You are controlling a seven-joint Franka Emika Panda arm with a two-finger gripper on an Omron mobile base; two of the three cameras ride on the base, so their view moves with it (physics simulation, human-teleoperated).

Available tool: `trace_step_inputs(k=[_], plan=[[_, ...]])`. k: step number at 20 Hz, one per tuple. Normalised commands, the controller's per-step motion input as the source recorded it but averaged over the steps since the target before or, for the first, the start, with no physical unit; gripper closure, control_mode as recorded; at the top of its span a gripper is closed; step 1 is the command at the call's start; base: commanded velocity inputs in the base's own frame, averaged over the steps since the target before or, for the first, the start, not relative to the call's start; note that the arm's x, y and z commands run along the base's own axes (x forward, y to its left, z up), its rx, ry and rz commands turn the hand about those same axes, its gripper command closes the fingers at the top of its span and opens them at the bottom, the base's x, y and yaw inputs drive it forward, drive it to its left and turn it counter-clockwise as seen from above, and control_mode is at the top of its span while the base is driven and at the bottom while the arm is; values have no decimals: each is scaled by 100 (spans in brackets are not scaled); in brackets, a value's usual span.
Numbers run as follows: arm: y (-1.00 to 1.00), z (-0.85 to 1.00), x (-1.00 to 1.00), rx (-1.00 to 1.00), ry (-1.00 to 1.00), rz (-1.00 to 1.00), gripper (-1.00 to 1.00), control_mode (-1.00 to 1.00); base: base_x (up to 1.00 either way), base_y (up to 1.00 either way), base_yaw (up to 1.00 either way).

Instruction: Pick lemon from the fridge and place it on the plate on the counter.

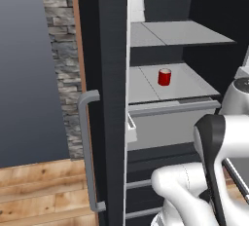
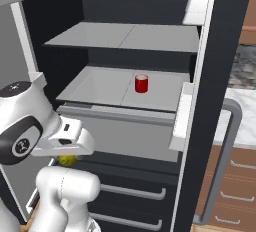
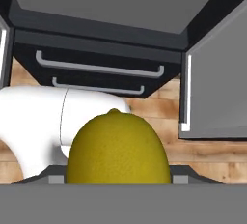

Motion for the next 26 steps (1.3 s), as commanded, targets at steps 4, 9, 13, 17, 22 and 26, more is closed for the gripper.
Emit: trace_step_inputs(k=[4, 9, 13, 17, 22, 26], plan=[[-4, 0, -20, 0, 0, -2, 100, -100, 0, 0, 0], [-2, -2, -45, 0, -1, -12, 100, 100, -38, -3, -11], [0, 0, 0, 0, 0, 0, 100, 100, -99, -5, -38], [0, 0, 0, 0, 0, 0, 100, 100, -76, -2, -42], [0, 0, 0, 0, 0, 0, 100, 100, -25, -14, -31], [0, 0, 0, 0, 0, 0, 100, 100, 1, -65, -8]])
